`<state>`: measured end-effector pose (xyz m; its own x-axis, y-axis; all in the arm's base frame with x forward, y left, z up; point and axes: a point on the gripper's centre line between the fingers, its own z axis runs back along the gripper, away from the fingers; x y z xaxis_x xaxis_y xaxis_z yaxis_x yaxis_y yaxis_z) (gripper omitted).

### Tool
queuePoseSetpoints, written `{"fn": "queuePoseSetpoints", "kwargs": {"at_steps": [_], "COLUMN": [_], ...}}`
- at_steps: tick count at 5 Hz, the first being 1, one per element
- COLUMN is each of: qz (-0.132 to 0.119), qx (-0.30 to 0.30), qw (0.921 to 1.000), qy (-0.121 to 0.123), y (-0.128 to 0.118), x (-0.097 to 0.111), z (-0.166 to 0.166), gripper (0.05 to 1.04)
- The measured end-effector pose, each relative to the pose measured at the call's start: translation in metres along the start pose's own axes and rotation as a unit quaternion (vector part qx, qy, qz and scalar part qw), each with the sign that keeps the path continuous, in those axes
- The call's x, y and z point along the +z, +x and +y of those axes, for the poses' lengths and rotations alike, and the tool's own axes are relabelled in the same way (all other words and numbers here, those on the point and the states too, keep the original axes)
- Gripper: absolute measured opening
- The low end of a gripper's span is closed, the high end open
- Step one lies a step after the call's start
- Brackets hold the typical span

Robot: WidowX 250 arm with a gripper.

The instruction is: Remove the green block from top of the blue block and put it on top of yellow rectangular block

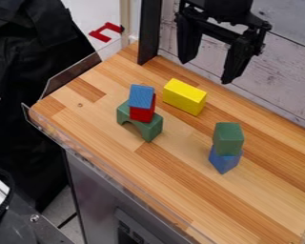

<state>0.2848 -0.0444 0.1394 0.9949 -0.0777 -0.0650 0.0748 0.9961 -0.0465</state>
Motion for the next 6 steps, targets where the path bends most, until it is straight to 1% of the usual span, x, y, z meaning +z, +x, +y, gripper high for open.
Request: {"fn": "queuePoseSetpoints", "kwargs": {"at_steps": [1,3,4,5,6], "qz": [0.016,0.021,0.02,0.015,0.009], "qx": [0.002,0.09,0.133,0.166,0.199], "qw": [0.9999,0.9957,0.9907,0.9858,0.9799], "qy": [0.0,-0.011,-0.021,-0.014,-0.008], "y": [-0.002,-0.003,-0.004,-0.005,-0.007], "x": [-0.009,-0.01,-0.012,-0.015,-0.024], "z": [0.0,-0.007,-0.013,-0.02,-0.031], "gripper": [1.001,1.001,1.001,1.001,1.001]}}
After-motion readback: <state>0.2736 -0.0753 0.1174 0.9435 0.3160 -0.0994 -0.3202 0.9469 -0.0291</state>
